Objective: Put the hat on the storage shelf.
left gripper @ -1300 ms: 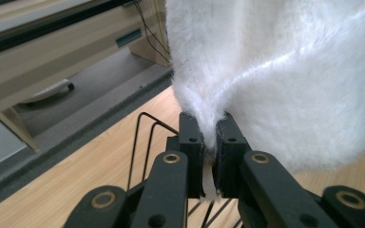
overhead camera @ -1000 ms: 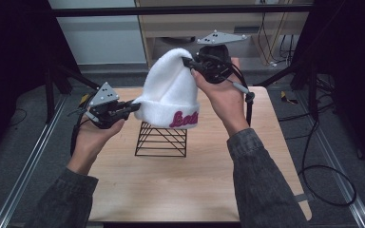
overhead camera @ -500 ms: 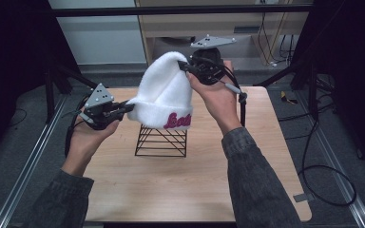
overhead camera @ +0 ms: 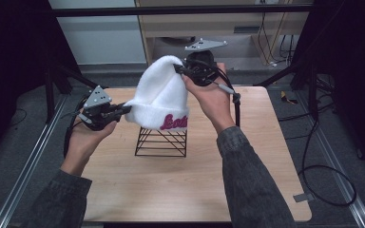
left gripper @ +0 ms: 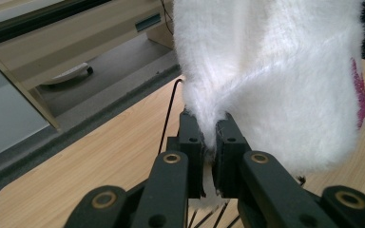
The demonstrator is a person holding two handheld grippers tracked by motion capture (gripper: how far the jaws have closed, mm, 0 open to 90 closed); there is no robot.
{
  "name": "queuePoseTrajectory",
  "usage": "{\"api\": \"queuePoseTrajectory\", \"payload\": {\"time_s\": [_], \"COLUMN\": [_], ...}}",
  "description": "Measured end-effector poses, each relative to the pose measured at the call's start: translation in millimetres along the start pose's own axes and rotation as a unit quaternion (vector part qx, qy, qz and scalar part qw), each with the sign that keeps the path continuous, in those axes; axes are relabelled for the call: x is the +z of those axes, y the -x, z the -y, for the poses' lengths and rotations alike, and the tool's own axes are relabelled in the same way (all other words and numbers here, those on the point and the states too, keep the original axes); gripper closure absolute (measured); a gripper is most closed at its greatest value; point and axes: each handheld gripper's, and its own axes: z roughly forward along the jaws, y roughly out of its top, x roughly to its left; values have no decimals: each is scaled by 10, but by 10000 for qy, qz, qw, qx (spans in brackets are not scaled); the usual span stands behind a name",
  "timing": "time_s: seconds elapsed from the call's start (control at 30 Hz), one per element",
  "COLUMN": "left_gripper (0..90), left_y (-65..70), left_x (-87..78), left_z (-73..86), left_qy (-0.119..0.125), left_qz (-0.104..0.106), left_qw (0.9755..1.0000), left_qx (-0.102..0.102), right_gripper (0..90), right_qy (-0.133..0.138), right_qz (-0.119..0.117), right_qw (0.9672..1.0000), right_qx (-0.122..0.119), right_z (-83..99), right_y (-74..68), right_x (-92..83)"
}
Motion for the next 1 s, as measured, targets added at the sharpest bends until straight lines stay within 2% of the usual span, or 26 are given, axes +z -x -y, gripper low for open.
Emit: {"api": "queuePoseTrajectory", "payload": {"time_s": [0.1, 0.2, 0.6, 0.87, 1.0], "left_gripper": [840, 840, 840, 840, 840], "left_y": [4, 0, -43, -89, -104], "left_x": [27, 44, 178, 284, 351], "left_z": [5, 5, 33, 54, 89], "left_qy": [-16, -41, -109, -92, -168], "left_qz": [-11, -26, -108, -175, -221], "left_qw": [10000, 10000, 9999, 9998, 9996], "left_qx": [-14, 16, 48, 1, 28], "right_gripper": [831, 831, 831, 831, 831], "right_qy": [-23, -42, -67, -87, -97], "right_qz": [-10, 27, -14, 1, 5], "right_qw": [10000, 9999, 10000, 10000, 10000], "right_qx": [-3, -107, 14, 47, 17], "right_z": [1, 5, 38, 66, 83], "right_y": [-13, -30, -1, 35, 49], "right_x": [6, 16, 59, 99, 124]}}
